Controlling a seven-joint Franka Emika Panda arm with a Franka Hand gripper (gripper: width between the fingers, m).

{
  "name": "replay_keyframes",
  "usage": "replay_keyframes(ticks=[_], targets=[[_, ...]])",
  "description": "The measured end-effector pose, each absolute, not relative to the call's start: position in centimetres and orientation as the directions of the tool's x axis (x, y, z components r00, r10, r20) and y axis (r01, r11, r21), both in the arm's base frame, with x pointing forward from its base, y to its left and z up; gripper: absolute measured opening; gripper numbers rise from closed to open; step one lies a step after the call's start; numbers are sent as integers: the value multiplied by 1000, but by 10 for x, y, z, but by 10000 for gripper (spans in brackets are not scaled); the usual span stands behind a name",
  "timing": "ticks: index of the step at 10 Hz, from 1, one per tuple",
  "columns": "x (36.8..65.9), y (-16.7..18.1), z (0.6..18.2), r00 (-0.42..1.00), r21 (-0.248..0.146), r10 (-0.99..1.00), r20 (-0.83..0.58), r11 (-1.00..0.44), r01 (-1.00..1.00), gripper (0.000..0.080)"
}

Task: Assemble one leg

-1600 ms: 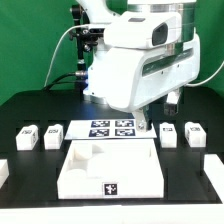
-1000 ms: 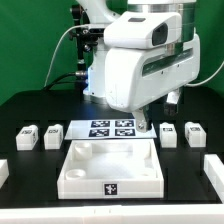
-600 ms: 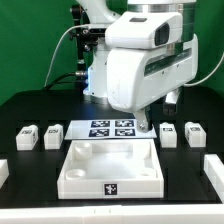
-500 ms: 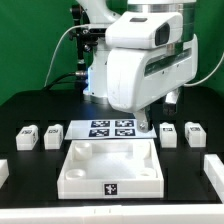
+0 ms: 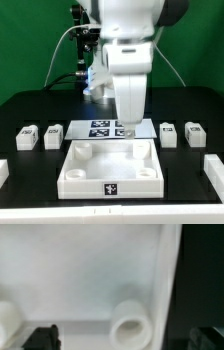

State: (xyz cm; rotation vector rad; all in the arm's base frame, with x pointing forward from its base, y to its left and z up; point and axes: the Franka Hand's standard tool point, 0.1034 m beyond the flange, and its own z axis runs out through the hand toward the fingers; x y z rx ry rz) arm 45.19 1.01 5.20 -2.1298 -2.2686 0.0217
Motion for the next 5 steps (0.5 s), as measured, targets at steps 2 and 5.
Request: replay_keyframes(ticks=[2,5], targets=[[438,-1,30,-110,-39,994,26,111,993,650],[424,-10,10,-49,-56,998,33,51,997,650]])
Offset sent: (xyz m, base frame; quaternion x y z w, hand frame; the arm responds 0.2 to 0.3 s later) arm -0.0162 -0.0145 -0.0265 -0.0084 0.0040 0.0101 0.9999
